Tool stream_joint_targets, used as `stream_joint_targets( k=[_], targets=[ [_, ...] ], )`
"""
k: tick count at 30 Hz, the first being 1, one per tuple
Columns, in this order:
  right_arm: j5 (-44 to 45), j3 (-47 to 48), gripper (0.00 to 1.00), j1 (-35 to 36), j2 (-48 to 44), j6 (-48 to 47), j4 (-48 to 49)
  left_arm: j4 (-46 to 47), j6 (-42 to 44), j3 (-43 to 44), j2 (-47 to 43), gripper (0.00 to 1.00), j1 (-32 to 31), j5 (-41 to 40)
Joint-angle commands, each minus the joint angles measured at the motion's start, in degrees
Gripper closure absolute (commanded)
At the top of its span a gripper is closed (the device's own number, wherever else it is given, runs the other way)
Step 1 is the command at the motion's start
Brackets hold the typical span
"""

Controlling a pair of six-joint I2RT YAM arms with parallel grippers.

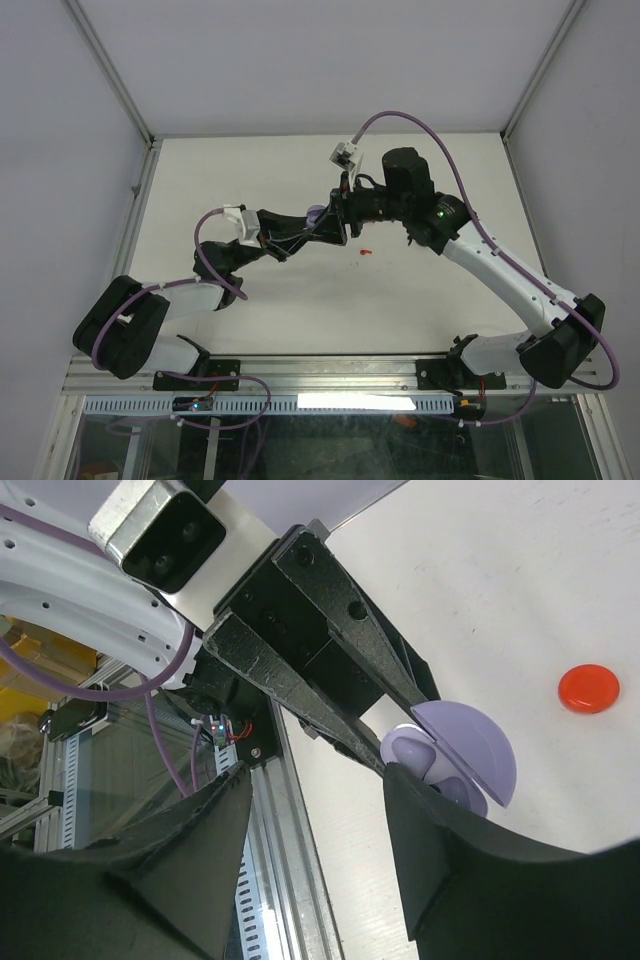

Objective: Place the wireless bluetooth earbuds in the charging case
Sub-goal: Place the earbud in the charging case, then pick up the earbud from the center of the board.

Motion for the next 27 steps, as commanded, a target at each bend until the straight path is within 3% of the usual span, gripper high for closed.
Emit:
stream_joint_targets(
  k=[1,6,10,17,27],
  targets=[
    [0.1,1.7,0.42,0.4,-1.0,1.3,3.6,16.1,2.3,-0.3,-0.8,1.0,-0.7,-1.2],
    [4.5,2.3,0.4,0.3,-2.7,-2.4,-0.3,15.6,3.2,-3.2,-2.3,1.0,-0.5,-8.9],
    [11.1,3.1,0.4,-0.5,-2.7,-4.8,-4.0,8.8,4.3,-5.1,-5.5,1.0,-0.1,-12.3],
    [29.8,5.8,0.39,-3.5,3.1,-5.8,-10.2,-16.7,9.7,-6.0,-19.5,1.0,1.3,-17.4],
    [46.0,8.7,0.41,-9.3,16.8,-5.0,-12.0,-46.9,17.6,-2.5,-33.3,1.0,4.0,-18.2]
  ],
)
